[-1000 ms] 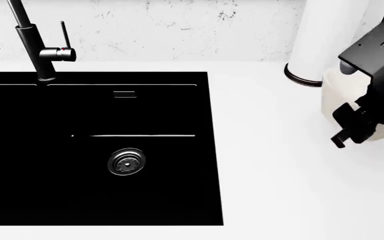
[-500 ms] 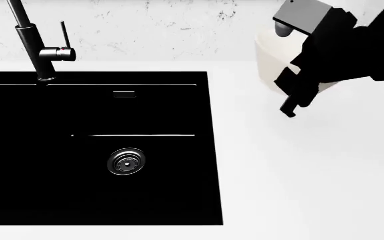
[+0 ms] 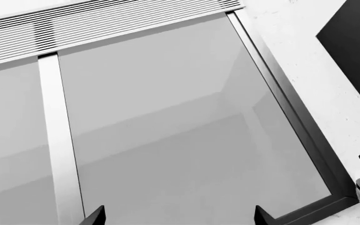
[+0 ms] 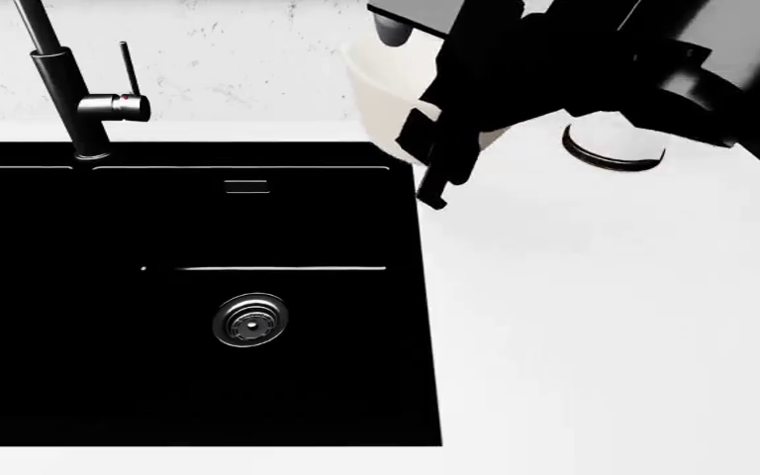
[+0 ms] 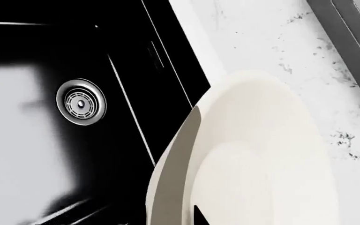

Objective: Move the fresh-baked cupcake off the tray onto the counter, and place the bowl used for mixing into the sink.

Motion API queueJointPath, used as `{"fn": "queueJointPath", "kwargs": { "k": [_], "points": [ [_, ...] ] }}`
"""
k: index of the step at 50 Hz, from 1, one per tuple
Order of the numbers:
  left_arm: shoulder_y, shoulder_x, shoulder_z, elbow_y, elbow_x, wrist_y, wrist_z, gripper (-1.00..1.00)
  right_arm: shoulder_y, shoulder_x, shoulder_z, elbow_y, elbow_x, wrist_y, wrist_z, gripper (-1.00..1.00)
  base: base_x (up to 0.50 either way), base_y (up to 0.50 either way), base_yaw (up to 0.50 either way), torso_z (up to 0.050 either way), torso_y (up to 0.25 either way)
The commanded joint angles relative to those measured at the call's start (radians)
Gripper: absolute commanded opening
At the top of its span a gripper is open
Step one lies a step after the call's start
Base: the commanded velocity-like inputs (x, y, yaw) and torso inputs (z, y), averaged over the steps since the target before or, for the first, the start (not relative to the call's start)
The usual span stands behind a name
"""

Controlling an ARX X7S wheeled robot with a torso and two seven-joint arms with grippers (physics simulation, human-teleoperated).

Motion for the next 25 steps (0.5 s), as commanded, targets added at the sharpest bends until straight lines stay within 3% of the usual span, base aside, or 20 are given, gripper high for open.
{"fn": "queueJointPath", "kwargs": {
  "k": [1,25],
  "points": [
    [0.009,-0.008,-0.018,0.006,-0.016,-0.004,-0.008,1.0,-0.025,-0.12,0.017,0.094,-0.048,-0.088,-0.046,-1.0,0.0,0.0,0.0,0.0,0.0],
    [0.072,-0.008,-0.103,0.017,-0.033,0.001,0.014,1.0,-0.162,-0.372,0.03,0.33,-0.124,-0.298,-0.086,-1.0,0.0,0.0,0.0,0.0,0.0]
  ]
}}
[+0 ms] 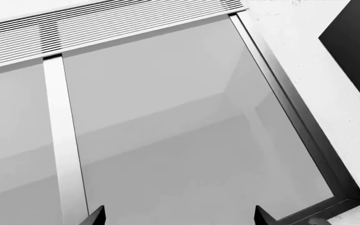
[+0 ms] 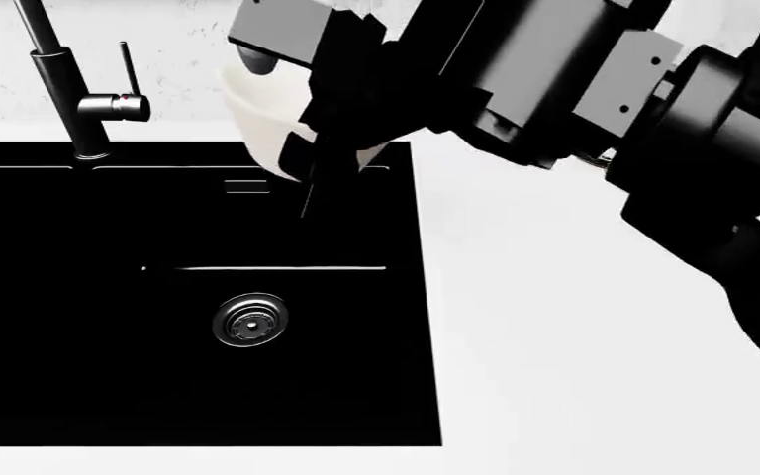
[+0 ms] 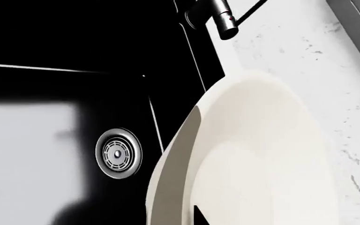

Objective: Move the fresh-baked cupcake off the tray onto the counter, and place the bowl used for mixing into the sink.

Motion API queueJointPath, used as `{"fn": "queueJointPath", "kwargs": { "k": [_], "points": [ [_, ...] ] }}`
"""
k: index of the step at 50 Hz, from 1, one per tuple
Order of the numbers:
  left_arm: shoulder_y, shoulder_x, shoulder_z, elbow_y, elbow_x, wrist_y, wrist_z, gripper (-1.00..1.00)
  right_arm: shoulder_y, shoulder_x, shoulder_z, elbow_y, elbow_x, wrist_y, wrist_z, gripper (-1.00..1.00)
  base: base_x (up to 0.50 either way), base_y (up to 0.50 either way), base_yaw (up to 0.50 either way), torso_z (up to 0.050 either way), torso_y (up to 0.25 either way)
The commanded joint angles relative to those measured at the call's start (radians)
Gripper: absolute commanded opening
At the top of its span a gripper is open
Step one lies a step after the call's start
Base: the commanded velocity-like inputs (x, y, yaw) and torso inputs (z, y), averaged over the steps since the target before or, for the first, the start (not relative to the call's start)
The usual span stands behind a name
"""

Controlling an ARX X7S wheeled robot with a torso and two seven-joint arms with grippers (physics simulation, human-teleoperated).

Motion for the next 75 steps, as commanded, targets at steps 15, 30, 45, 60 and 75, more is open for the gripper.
{"fn": "queueJointPath", "kwargs": {
  "k": [15,30,45,60,75],
  "points": [
    [0.042,0.0,-0.061,0.02,-0.03,-0.001,0.004,1.0,-0.073,-0.132,-0.068,0.12,0.011,-0.163,0.04,-1.0,0.0,0.0,0.0,0.0,0.001],
    [0.013,0.001,-0.024,0.021,-0.04,0.003,-0.01,1.0,-0.117,-0.132,-0.07,0.05,0.021,-0.183,0.074,-1.0,0.0,0.0,0.0,0.0,0.0],
    [0.039,0.008,-0.043,0.02,-0.026,0.005,0.005,1.0,-0.147,-0.132,-0.07,0.02,0.03,-0.266,0.105,-1.0,0.0,0.0,0.0,0.0,0.001],
    [0.082,0.013,-0.092,0.022,-0.029,0.001,0.019,1.0,-0.179,-0.132,-0.072,-0.06,0.048,-0.229,0.104,-1.0,0.0,0.0,0.0,0.0,0.0],
    [0.124,0.02,-0.14,0.03,-0.025,-0.002,0.036,1.0,-0.239,-0.132,-0.07,-0.132,-0.01,-0.144,0.072,-1.0,0.0,0.0,0.0,0.0,0.001]
  ]
}}
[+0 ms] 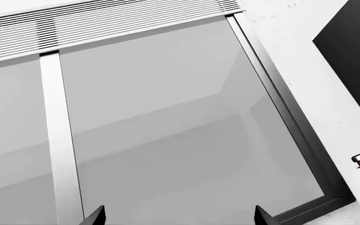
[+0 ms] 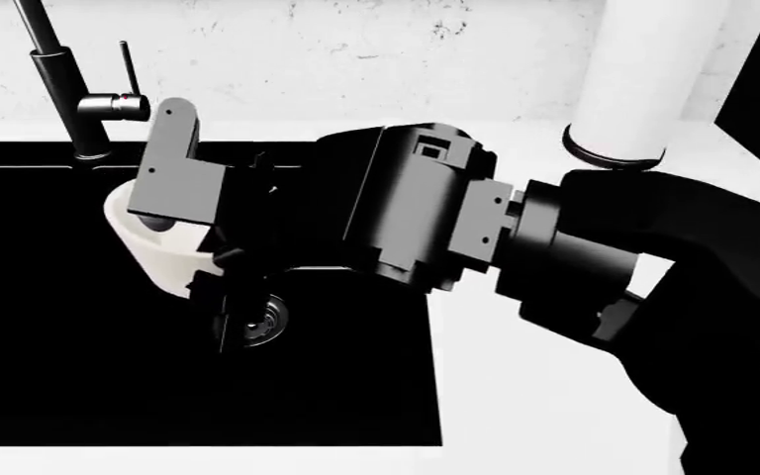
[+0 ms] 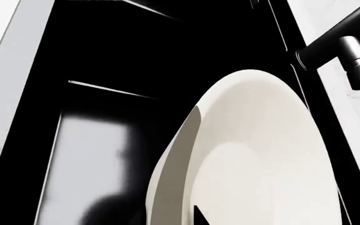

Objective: Move the fresh-baked cupcake off the tray onto the counter, and place the bowl used for mixing into the sink.

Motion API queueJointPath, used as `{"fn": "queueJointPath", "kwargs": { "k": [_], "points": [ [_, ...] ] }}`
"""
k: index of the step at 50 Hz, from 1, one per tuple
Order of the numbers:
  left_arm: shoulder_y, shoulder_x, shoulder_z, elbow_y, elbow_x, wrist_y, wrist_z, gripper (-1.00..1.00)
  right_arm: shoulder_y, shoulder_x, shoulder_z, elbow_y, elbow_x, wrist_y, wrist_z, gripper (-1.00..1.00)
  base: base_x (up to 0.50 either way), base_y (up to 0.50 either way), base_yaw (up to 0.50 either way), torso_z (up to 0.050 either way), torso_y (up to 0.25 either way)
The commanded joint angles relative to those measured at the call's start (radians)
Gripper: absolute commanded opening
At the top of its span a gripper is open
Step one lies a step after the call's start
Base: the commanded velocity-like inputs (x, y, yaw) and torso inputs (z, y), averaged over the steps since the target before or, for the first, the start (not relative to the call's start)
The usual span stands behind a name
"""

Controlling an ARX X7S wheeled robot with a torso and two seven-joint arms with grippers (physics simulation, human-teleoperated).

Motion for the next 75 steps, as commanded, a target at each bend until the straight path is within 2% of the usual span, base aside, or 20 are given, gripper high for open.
{"fn": "queueJointPath", "kwargs": {
  "k": [1,28,43,54,61,75],
  "points": [
    [0.032,0.004,-0.037,0.006,0.002,-0.004,0.011,1.0,-0.041,0.0,0.006,-0.048,-0.054,0.042,-0.017,-1.0,0.0,0.0,0.0,0.0,0.0],
    [0.063,0.011,-0.077,0.017,-0.009,-0.01,0.013,1.0,-0.117,0.0,0.008,-0.085,-0.1,0.046,0.007,-1.0,0.0,0.0,0.0,0.0,0.0],
    [0.073,0.012,-0.1,0.022,-0.025,-0.012,0.01,1.0,-0.155,0.0,0.008,-0.069,-0.195,0.064,0.01,-1.0,0.0,0.0,0.0,0.0,0.001],
    [0.061,-0.001,-0.099,0.022,-0.047,-0.011,0.0,1.0,-0.17,0.0,0.008,-0.081,-0.169,0.083,0.01,-1.0,0.0,0.0,0.0,0.0,0.0],
    [0.08,0.004,-0.137,0.025,-0.059,-0.017,0.006,1.0,-0.163,0.0,0.008,-0.091,-0.15,0.084,0.008,-1.0,0.0,0.0,0.0,0.0,0.0],
    [0.057,-0.011,-0.121,0.024,-0.081,-0.011,-0.01,1.0,-0.171,0.0,0.009,-0.069,-0.133,0.08,0.016,-1.0,0.0,0.0,0.0,0.0,0.001]
  ]
}}
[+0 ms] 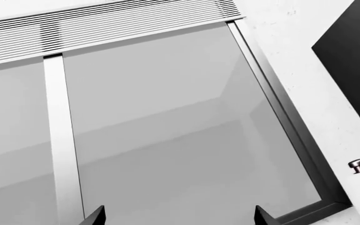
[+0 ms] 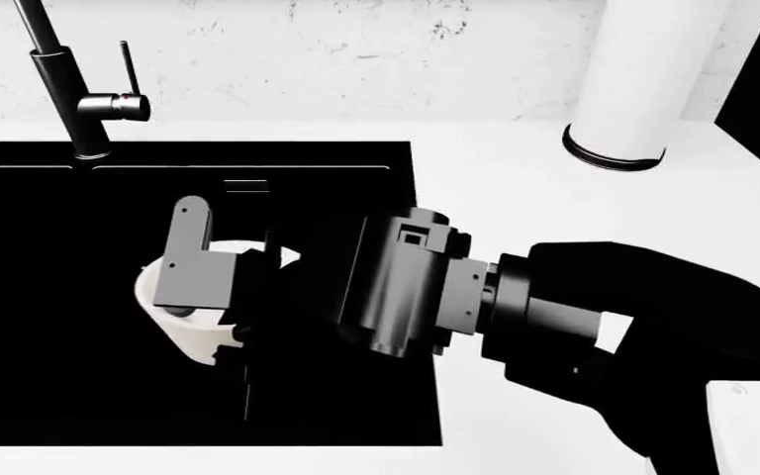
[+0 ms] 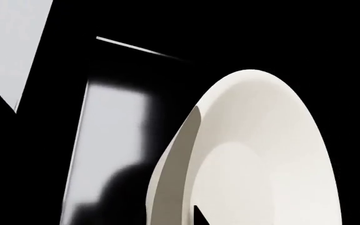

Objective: Move the fresh-baked cupcake off the tray onto the counter, and place the bowl used for mixing into the sink.

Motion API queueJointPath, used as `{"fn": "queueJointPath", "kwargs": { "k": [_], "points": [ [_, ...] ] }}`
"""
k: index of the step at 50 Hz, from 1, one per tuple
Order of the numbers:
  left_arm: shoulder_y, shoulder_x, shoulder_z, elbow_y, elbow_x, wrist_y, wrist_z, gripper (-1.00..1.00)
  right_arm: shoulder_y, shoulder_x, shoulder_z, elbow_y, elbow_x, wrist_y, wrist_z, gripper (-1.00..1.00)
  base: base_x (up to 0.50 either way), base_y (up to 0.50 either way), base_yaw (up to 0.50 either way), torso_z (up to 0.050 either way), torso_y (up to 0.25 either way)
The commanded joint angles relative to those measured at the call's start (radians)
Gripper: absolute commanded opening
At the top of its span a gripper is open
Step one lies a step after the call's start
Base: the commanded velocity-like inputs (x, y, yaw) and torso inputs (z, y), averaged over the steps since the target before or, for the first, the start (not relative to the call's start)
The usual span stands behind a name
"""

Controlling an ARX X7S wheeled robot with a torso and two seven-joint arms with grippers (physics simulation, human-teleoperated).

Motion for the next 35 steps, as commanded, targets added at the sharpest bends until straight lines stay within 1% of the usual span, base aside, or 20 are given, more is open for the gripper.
{"fn": "queueJointPath", "kwargs": {
  "k": [1,11,26,35],
  "points": [
    [-0.011,-0.008,0.003,0.0,-0.018,0.003,-0.01,1.0,-0.001,0.0,0.005,0.014,-0.003,-0.01,0.005,-1.0,0.0,0.0,0.0,0.0,0.0],
    [-0.006,-0.008,-0.009,0.005,-0.026,0.001,-0.013,1.0,-0.009,0.0,0.005,0.015,0.001,-0.007,0.006,-1.0,0.0,0.0,0.0,0.0,0.0],
    [-0.015,-0.008,0.007,0.002,-0.026,0.008,-0.013,1.0,-0.036,0.0,0.005,0.009,0.03,0.043,-0.018,-1.0,0.0,0.0,0.0,0.0,0.0],
    [-0.01,-0.008,-0.004,0.003,-0.033,0.006,-0.012,1.0,-0.053,0.0,0.005,0.015,0.041,0.06,-0.022,-1.0,0.0,0.0,0.0,0.0,0.0]
  ]
}}
